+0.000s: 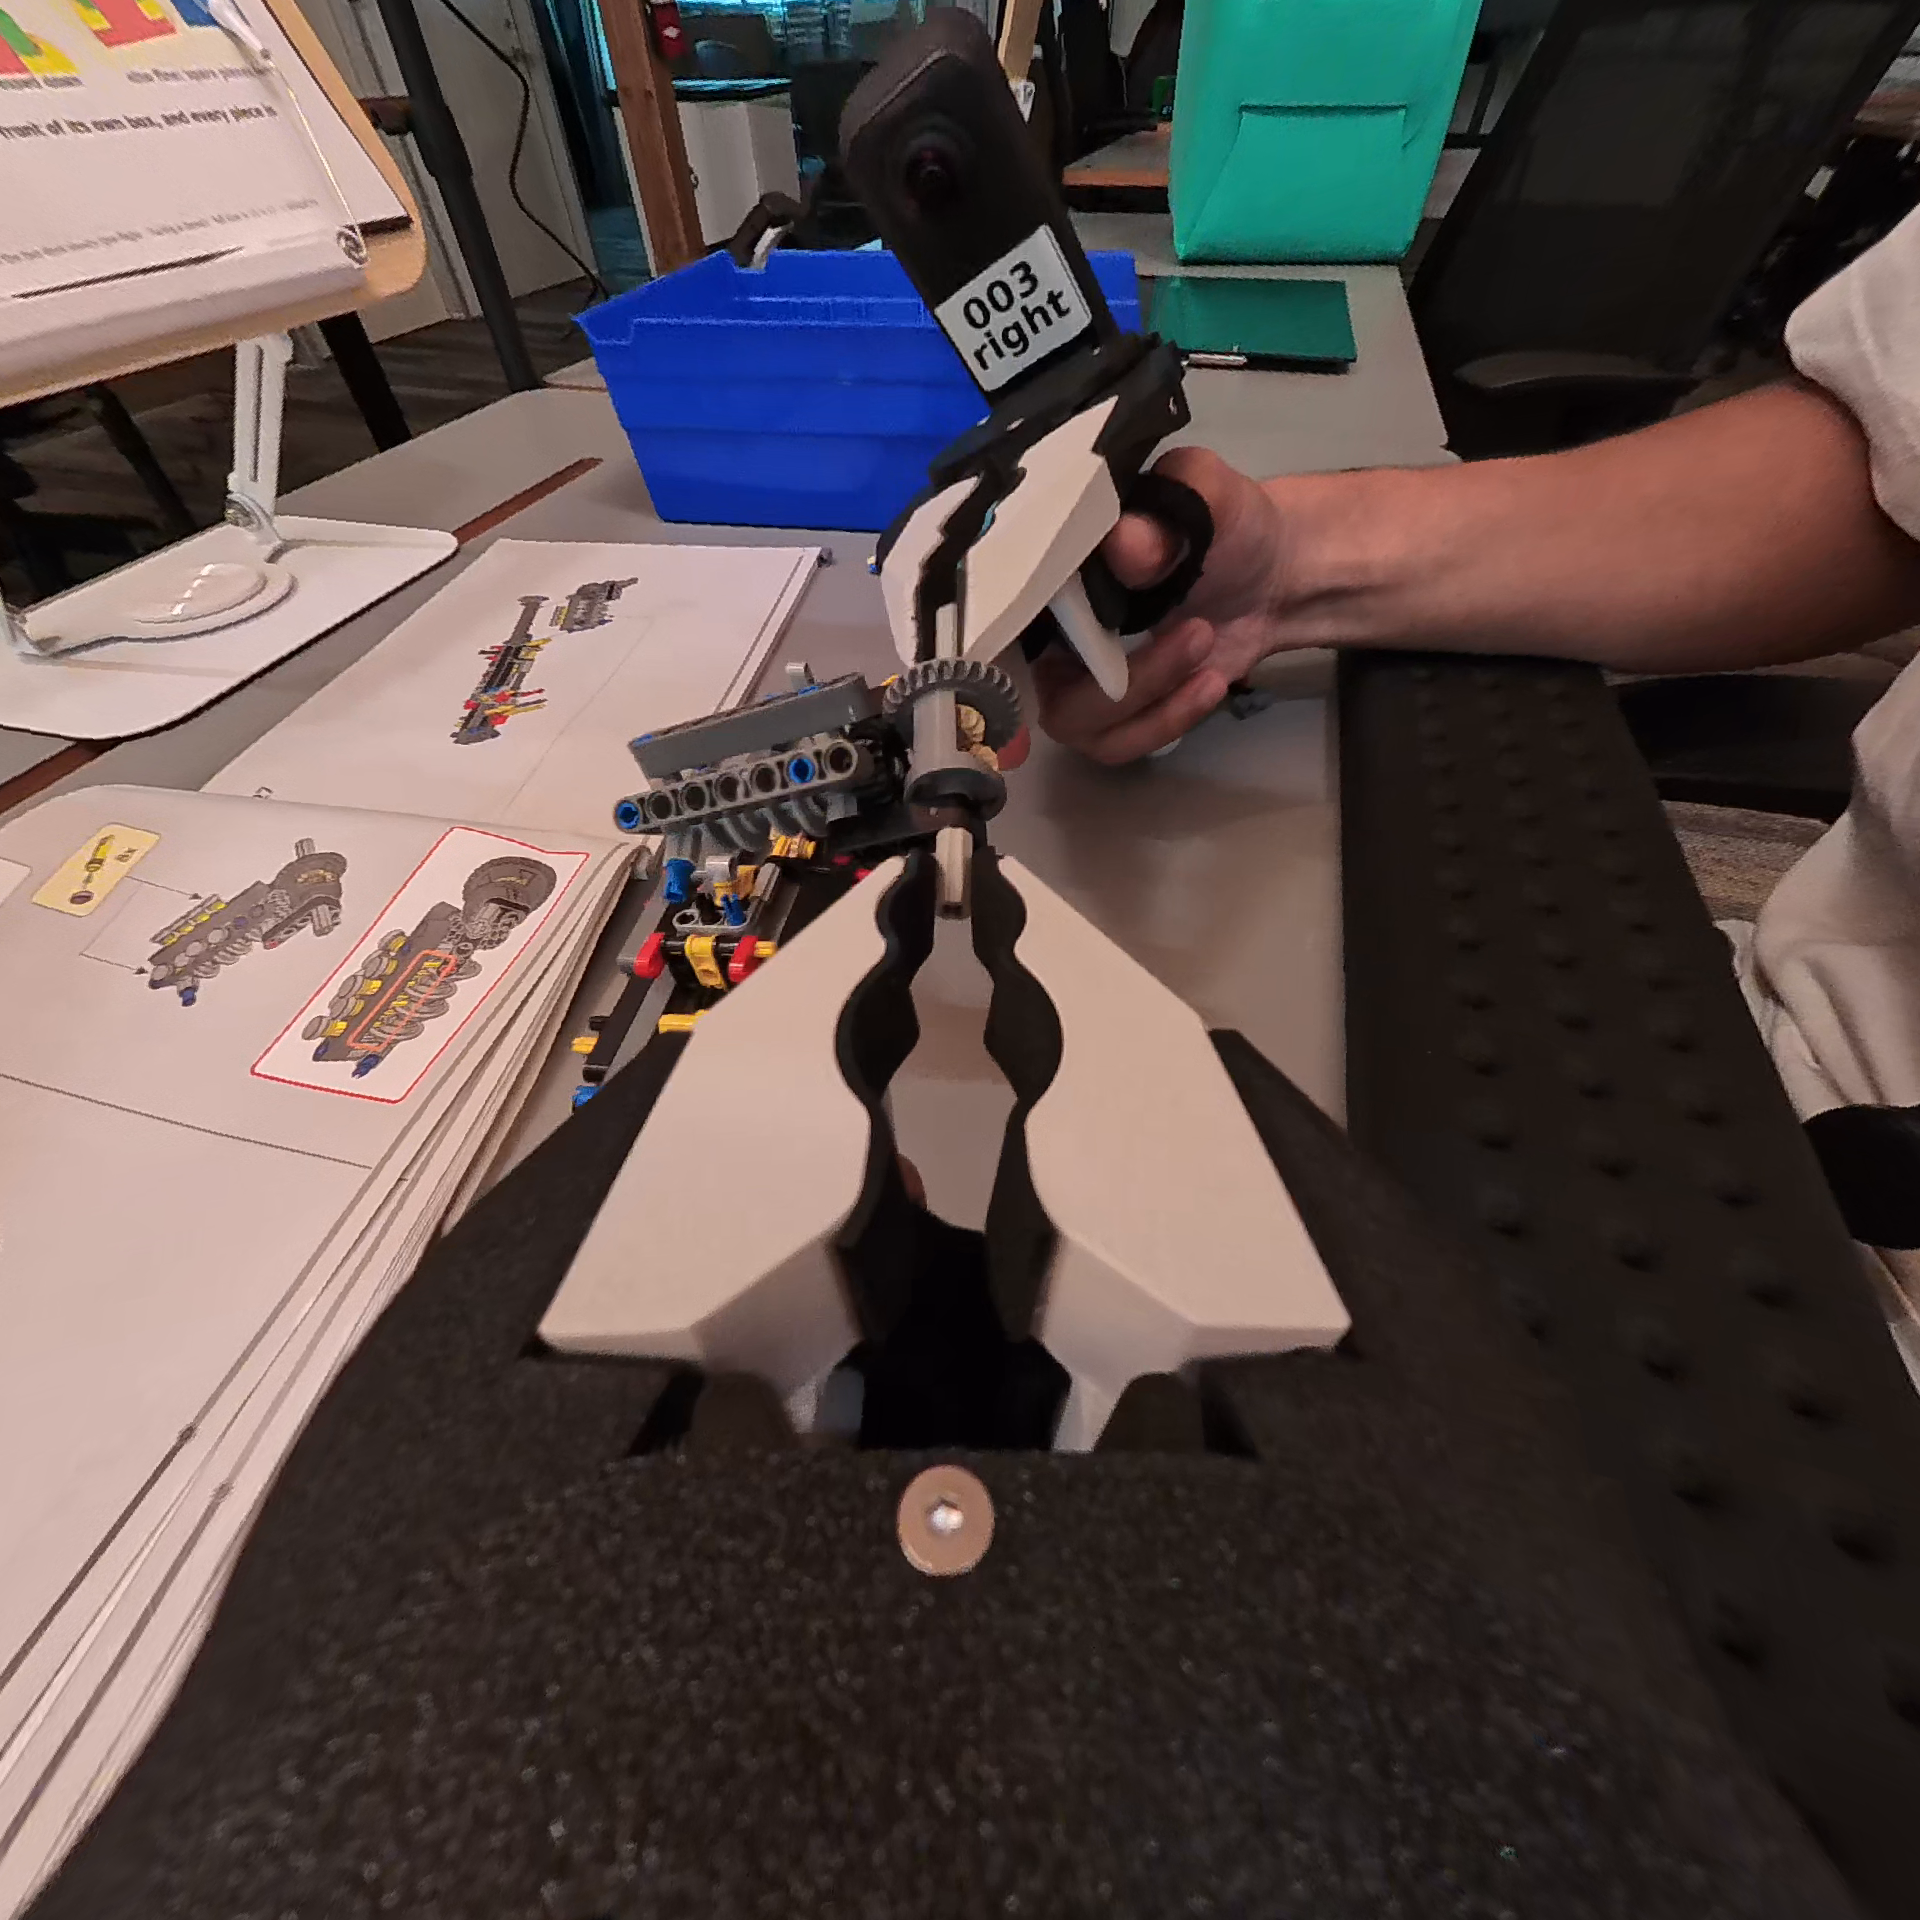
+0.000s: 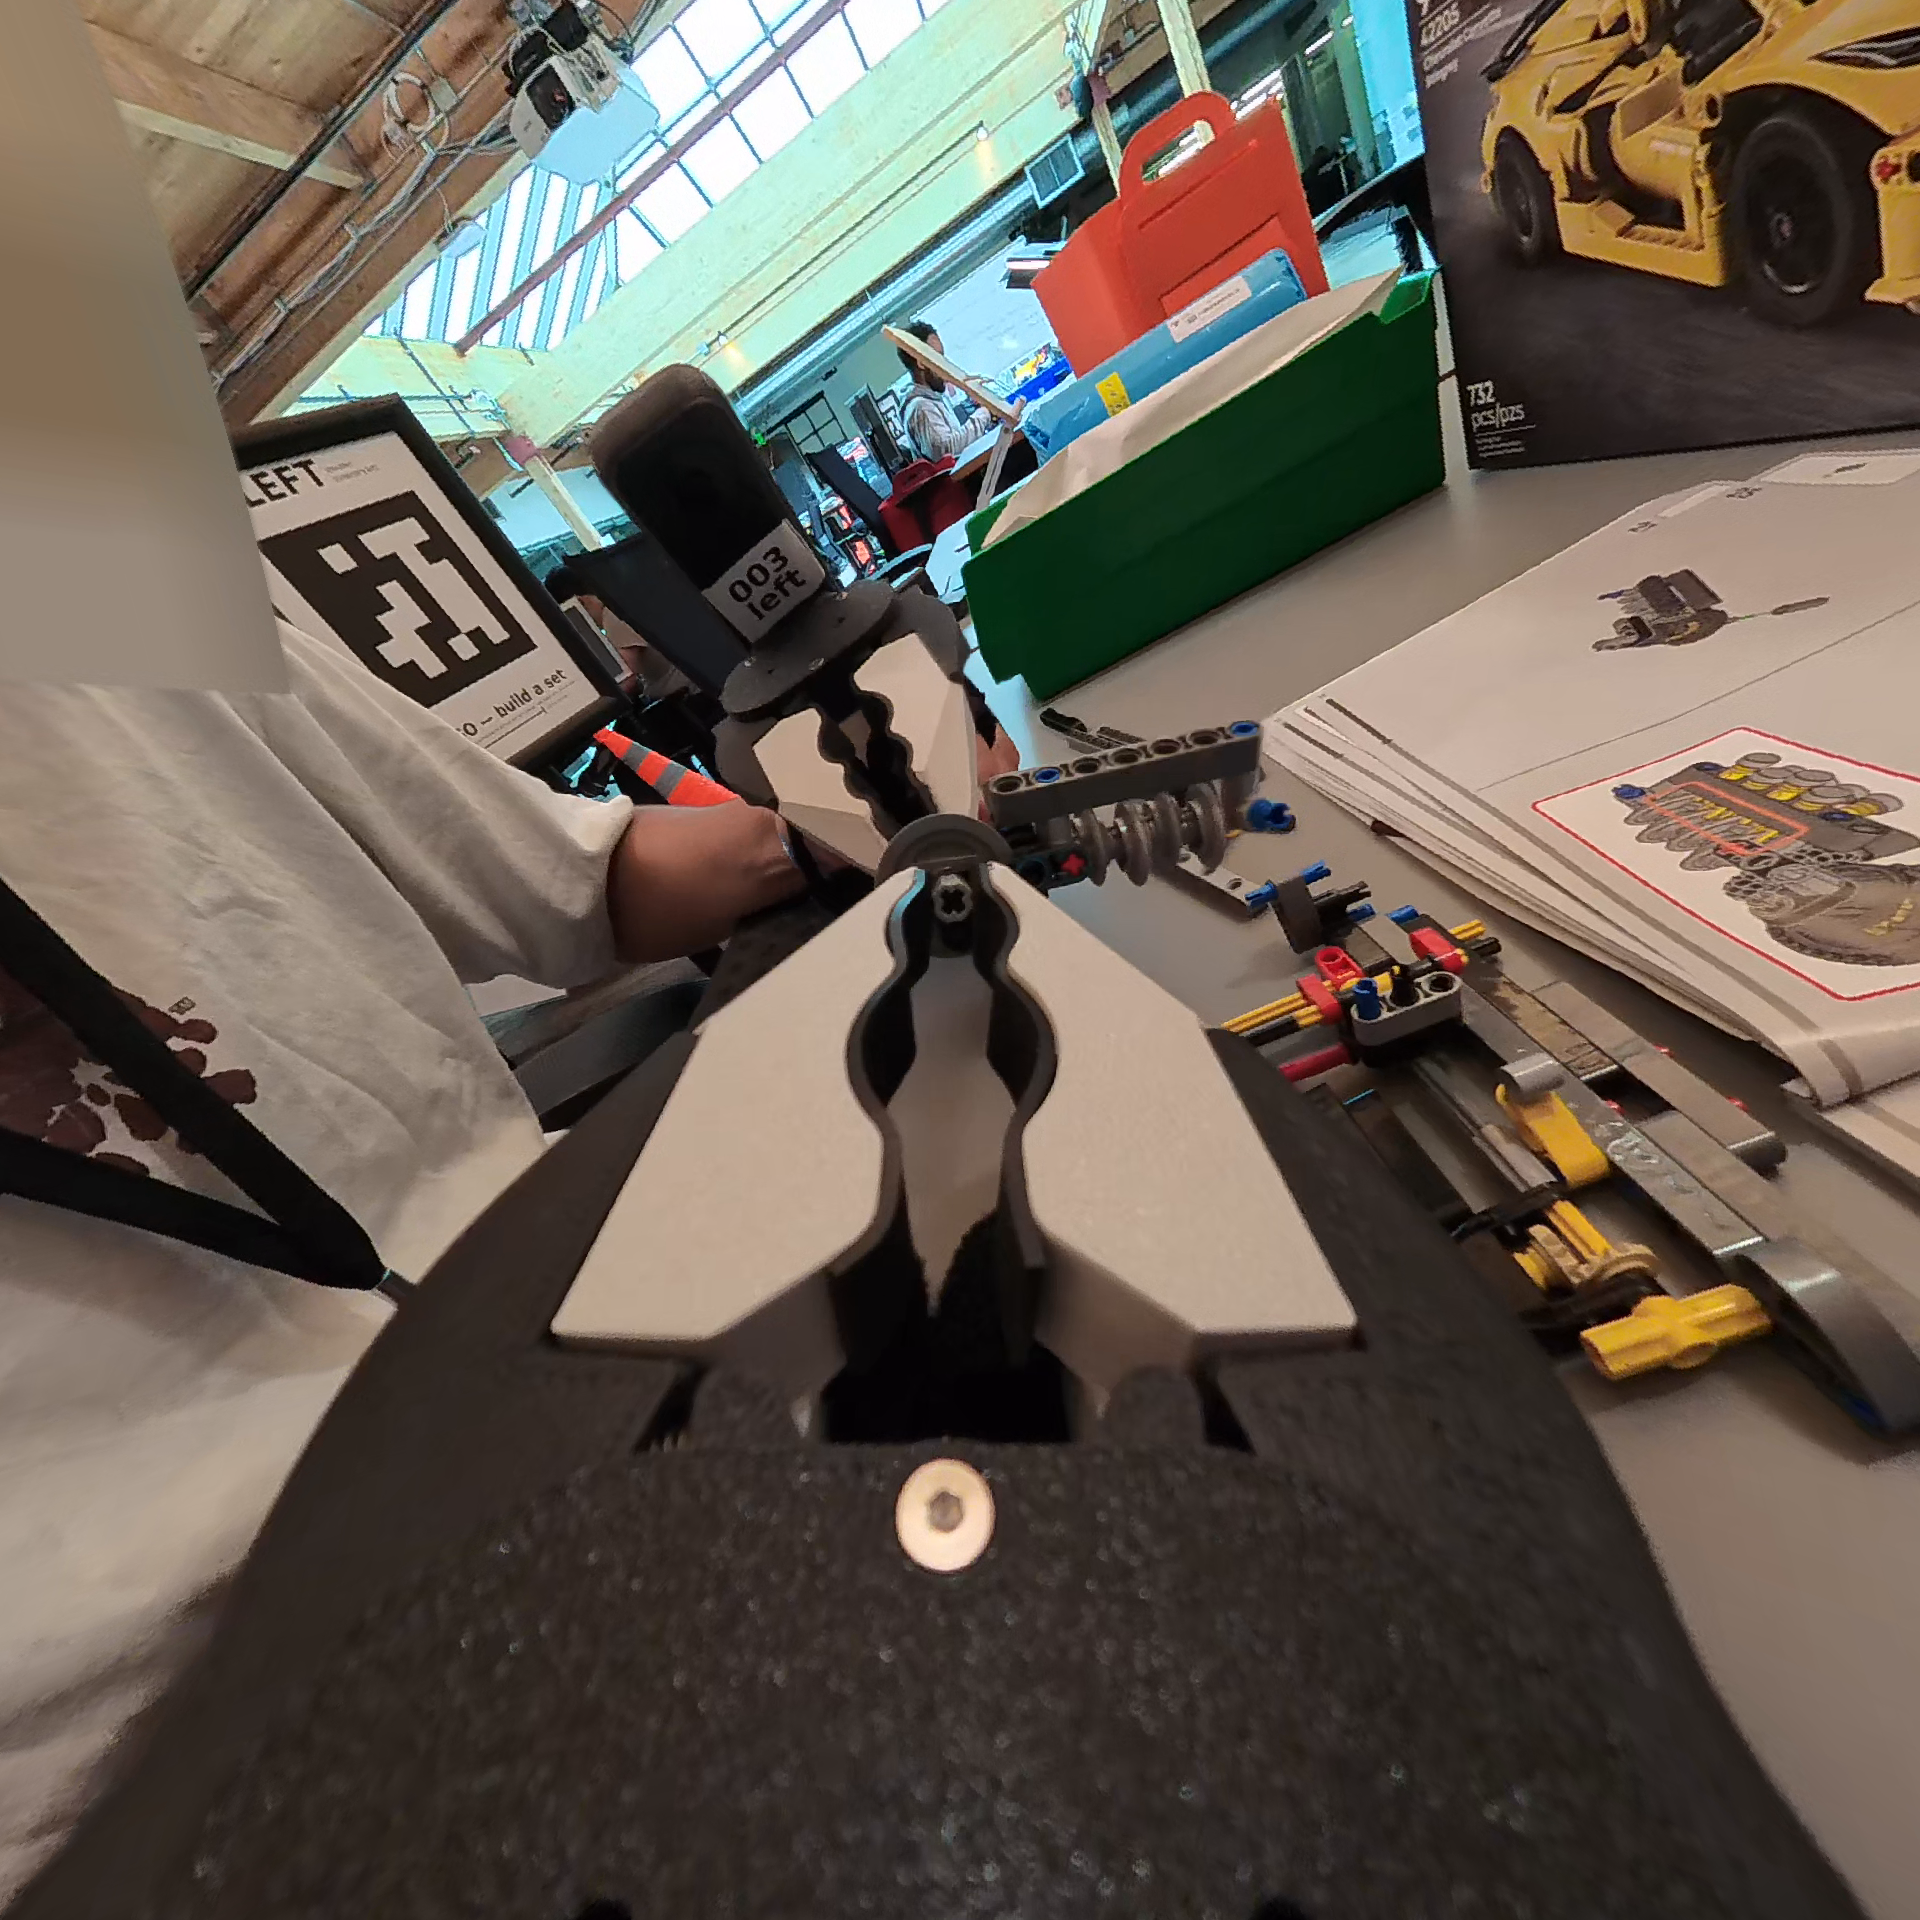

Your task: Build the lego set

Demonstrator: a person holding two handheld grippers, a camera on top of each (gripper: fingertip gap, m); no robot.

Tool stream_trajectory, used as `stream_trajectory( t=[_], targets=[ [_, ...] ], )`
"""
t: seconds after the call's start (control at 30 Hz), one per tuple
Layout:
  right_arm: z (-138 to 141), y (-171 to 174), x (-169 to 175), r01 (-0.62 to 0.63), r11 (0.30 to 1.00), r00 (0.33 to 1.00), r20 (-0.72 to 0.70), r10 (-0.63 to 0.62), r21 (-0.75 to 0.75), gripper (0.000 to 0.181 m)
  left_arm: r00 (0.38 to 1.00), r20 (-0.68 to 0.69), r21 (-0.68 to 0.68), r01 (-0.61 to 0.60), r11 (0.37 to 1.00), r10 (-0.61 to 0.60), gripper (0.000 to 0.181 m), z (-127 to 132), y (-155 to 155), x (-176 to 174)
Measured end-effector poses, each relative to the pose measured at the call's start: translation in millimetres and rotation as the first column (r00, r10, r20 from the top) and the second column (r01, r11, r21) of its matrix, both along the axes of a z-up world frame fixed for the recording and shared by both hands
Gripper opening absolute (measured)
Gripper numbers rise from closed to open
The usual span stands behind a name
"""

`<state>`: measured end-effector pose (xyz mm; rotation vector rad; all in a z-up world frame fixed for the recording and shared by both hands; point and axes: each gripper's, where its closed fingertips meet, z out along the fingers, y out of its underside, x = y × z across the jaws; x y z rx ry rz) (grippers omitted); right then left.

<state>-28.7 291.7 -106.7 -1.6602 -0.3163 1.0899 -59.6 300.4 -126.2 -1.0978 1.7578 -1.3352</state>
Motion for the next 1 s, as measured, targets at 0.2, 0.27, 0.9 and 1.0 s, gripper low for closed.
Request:
stream_trajectory(
  t=[0.2,0.27,0.9,1.0],
  targets=[
    [-1.8,1.8,0.7,0.022,1.000,0.999,0.024,-0.022,0.009,0.006,1.000,-0.017,0.014,-0.008,1.000,0.008,0.006,-3.3,-0.3,0.6],
    [1.1,7.2,4.5,0.084,0.994,0.991,0.097,-0.090,0.063,0.010,0.999,-0.008,-0.001,-0.034,0.999,0.034,0.006,0.2,3.5,3.3],
    [5.5,56.3,8.4,0.595,0.700,0.360,0.648,-0.671,0.395,0.093,0.954,-0.042,-0.341,-0.293,0.893,0.297,0.006,28.7,22.1,14.5],
    [-1.2,56.6,6.4,0.582,0.728,0.385,0.666,-0.639,0.362,0.089,0.956,-0.055,-0.340,-0.290,0.895,0.289,0.006,24.3,20.8,14.4]
  ],
)
